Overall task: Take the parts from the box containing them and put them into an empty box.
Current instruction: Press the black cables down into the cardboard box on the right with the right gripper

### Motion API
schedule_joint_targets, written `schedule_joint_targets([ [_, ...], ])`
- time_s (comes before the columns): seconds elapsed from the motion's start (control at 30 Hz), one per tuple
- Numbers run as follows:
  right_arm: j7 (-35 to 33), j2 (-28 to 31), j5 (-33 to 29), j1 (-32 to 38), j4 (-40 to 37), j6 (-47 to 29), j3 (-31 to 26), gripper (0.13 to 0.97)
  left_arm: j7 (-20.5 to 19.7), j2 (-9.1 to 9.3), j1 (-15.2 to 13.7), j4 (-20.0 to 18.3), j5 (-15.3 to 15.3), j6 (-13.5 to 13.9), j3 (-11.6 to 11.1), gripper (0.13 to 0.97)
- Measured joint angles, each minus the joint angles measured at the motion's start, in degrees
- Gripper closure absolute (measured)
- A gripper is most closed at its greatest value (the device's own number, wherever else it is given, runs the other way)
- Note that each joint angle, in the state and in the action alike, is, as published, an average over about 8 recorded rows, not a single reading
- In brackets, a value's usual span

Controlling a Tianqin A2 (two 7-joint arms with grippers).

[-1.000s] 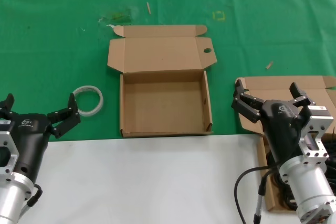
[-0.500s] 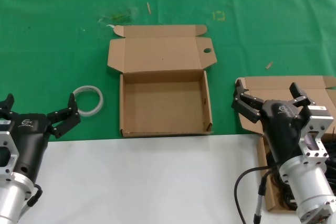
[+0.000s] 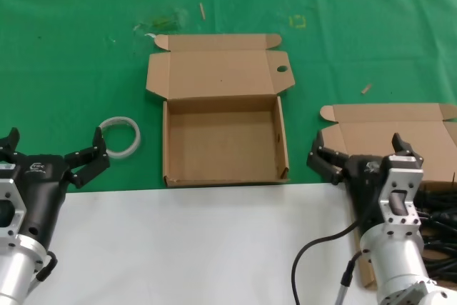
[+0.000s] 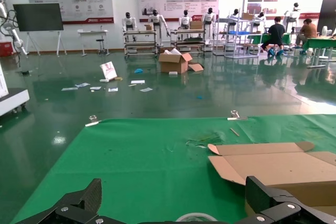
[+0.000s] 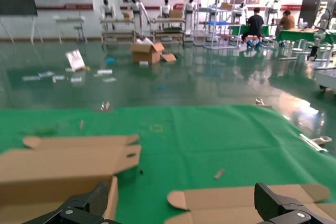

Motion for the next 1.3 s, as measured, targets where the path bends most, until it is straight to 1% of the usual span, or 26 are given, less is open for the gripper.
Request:
schedule_joint_targets([
  [0.17,-9.52,0.00,4.66,-0.39,1.73,6.55,-2.58,0.129,0.00,0.00,0.00,0.00,0.00,0.00,0.00,0.132],
  [0.37,-23.14,0.00,10.85,-1.00,5.32,17.55,-5.95,0.129,0.00,0.00,0.00,0.00,0.00,0.00,0.00,0.132],
  [0.53,-34.50,0.00,14.51,-2.43,8.75,26.08,-6.71,0.129,0.00,0.00,0.00,0.00,0.00,0.00,0.00,0.132],
  [0.8,-53.22,-0.02,18.26,-5.89,14.83,36.55,-3.32,0.129,0.00,0.00,0.00,0.00,0.00,0.00,0.00,0.132],
  [0.97,-63.63,-0.02,20.00,-7.26,18.01,41.00,-0.17,0.129,0.00,0.00,0.00,0.00,0.00,0.00,0.00,0.132],
  [1.1,-70.20,-0.02,21.31,-7.49,19.40,42.82,2.11,0.129,0.00,0.00,0.00,0.00,0.00,0.00,0.00,0.132],
  [1.3,-77.71,-0.02,23.31,-6.72,19.49,43.56,4.55,0.129,0.00,0.00,0.00,0.00,0.00,0.00,0.00,0.132],
])
